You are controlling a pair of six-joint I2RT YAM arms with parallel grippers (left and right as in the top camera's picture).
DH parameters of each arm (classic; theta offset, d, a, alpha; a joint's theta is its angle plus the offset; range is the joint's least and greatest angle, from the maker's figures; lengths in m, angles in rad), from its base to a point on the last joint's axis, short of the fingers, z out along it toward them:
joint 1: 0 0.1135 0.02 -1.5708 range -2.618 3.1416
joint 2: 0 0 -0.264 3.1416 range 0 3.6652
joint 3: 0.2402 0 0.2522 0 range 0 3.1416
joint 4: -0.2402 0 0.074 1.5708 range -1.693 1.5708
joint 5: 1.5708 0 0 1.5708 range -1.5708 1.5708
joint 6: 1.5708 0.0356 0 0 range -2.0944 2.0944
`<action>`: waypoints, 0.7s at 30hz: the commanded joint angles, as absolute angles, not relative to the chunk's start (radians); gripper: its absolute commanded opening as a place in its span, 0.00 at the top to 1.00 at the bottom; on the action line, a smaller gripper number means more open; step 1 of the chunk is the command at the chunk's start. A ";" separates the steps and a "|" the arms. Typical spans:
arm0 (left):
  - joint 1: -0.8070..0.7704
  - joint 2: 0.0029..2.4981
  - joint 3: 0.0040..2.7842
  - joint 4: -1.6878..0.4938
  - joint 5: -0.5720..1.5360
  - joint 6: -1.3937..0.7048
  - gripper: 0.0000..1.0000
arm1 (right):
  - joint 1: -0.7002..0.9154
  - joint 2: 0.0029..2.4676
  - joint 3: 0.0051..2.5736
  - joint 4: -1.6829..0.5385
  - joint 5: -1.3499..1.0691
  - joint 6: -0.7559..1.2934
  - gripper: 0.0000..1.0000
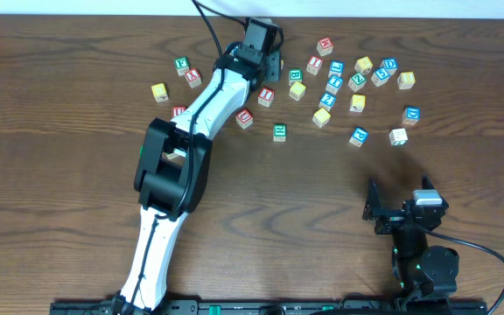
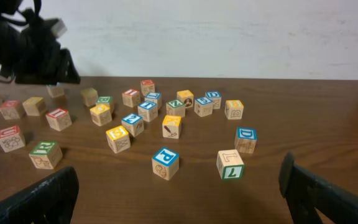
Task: Spell out CORL
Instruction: 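Lower the left gripper over the yellow-faced C block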
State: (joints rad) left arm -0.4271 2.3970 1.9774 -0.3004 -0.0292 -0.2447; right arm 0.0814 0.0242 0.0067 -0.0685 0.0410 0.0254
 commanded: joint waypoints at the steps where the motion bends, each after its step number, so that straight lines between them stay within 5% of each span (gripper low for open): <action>1: -0.421 2.403 2.030 -0.291 -0.035 -0.187 0.41 | 0.076 0.020 0.006 -0.072 0.043 0.021 0.01; 6: -0.421 2.403 2.030 -0.274 -0.035 -0.181 0.49 | 0.076 0.020 0.006 -0.072 0.042 0.021 0.01; 13: -0.422 2.409 2.030 -0.244 -0.034 -0.164 0.76 | 0.076 0.020 0.006 -0.072 0.042 0.021 0.01; 21: -0.424 2.442 2.030 -0.211 -0.034 -0.164 0.79 | 0.076 0.020 0.006 -0.072 0.042 0.021 0.01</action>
State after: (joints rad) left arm -0.4271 2.4008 2.0079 -0.2188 -0.0292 -0.1783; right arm 0.0814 0.0242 0.0067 -0.0685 0.0410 0.0254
